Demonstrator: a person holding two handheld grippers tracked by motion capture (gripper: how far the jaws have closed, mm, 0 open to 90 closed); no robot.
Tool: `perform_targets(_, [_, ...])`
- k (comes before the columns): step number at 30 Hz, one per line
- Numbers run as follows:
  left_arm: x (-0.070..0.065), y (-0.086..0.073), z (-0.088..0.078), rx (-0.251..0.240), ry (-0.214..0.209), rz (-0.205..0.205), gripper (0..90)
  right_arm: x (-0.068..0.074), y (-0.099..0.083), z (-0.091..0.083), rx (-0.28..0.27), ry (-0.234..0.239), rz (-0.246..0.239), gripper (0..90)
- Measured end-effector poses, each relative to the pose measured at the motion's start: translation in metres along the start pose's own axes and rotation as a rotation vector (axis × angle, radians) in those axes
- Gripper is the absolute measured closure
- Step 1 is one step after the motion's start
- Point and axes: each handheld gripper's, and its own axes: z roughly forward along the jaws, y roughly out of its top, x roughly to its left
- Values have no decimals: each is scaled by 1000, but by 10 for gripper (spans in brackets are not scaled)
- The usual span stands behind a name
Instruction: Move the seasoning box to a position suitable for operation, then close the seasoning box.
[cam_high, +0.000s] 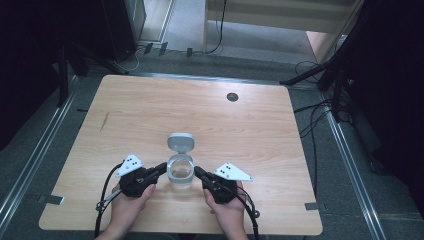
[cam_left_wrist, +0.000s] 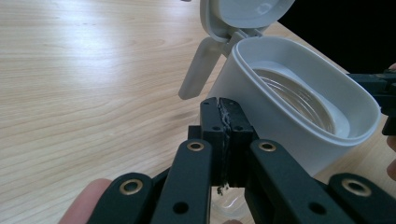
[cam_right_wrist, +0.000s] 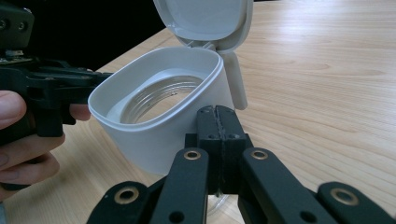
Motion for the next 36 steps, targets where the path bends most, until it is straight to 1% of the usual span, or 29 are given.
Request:
perform_targets(2, [1, 0, 2, 2, -15, 2, 832, -3, 1, -3, -3, -12, -4, 900])
perform_targets(4, [7, -2, 0, -9, 3, 11, 754, -9, 4, -5, -12, -43, 4, 900])
perform_targets(6, [19, -6, -6, -32, 34, 56, 655, -16, 10, -7, -24, -62, 15, 900])
perform_targets(7, [19, -6, -6, -32, 34, 56, 603, -16, 10, -7, -24, -62, 15, 900])
perform_targets(8, [35, -11, -13, -48, 81, 105, 542, -23, 18, -7, -30, -75, 9, 900])
perform_targets(9, [44, -12, -17, -47, 112, 97, 477, -26, 21, -6, -24, -83, 14, 900])
perform_targets(10, [55, -13, -23, -42, 125, 63, 424, -30, 25, -5, -22, -89, 16, 900])
perform_targets(11, [65, -14, -28, -52, 126, 20, 388, -33, 28, -3, -18, -93, 16, 900])
perform_targets(12, [73, -16, -35, -53, 135, -11, 367, -36, 32, -1, -9, -98, 19, 900])
perform_targets(13, [73, -16, -35, -53, 135, -11, 341, -39, 35, 1, -8, -106, 13, 900])
perform_targets(14, [80, -17, -40, -55, 150, -25, 341, -39, 35, 1, -8, -106, 13, 900])
perform_targets(15, [85, -19, -46, -49, 170, -33, 306, -43, 43, 6, -11, -110, 9, 900])
perform_targets(16, [93, -23, -55, -39, 214, -27, 293, -44, 47, 8, -12, -110, 9, 900])
perform_targets(18, [97, -26, -63, -25, 264, 1, 278, -44, 56, 12, -28, -107, 1, 900])
perform_targets(19, [97, -26, -63, -25, 264, 1, 276, -44, 61, 14, -35, -105, 0, 900])
perform_targets(20, [102, -27, -69, -24, 306, 15, 274, -44, 66, 17, -44, -103, -2, 900])
perform_targets(21, [105, -27, -71, -21, 340, 32, 275, -45, 72, 19, -55, -96, 4, 900])
perform_targets(22, [105, -27, -71, -21, 340, 32, 280, -45, 72, 19, -55, -96, 4, 900])
perform_targets(23, [112, -27, -70, -23, 371, 25, 290, -46, 85, 23, -77, -70, 19, 900])
perform_targets(24, [115, -27, -70, -27, 355, -5, 288, -45, 89, 24, -78, -61, 24, 900])
perform_targets(25, [115, -27, -70, -27, 355, -5, 289, -45, 89, 24, -78, -61, 24, 900])
perform_targets(26, [115, -26, -70, -31, 362, -8, 293, -42, 97, 27, -85, -35, 22, 900])
perform_targets(28, [113, -27, -68, -26, 363, 14, 295, -35, 101, 27, -84, -18, -2, 900])
perform_targets(29, [111, -27, -67, -28, 367, 24, 294, -31, 101, 26, -80, -5, -19, 900])
perform_targets(30, [111, -27, -67, -28, 367, 24, 294, -28, 100, 25, -73, 10, -32, 900])
perform_targets(32, [111, -27, -64, -17, 377, 34, 295, -23, 96, 20, -62, 38, -33, 900])
perform_targets(34, [111, -26, -64, -13, 379, 26, 295, -21, 90, 13, -43, 82, -25, 900])
perform_targets(35, [111, -26, -64, -13, 379, 26, 295, -19, 88, 9, -38, 84, -37, 900])
perform_targets(36, [111, -27, -64, -18, 379, 21, 295, -19, 88, 9, -38, 84, -37, 900])
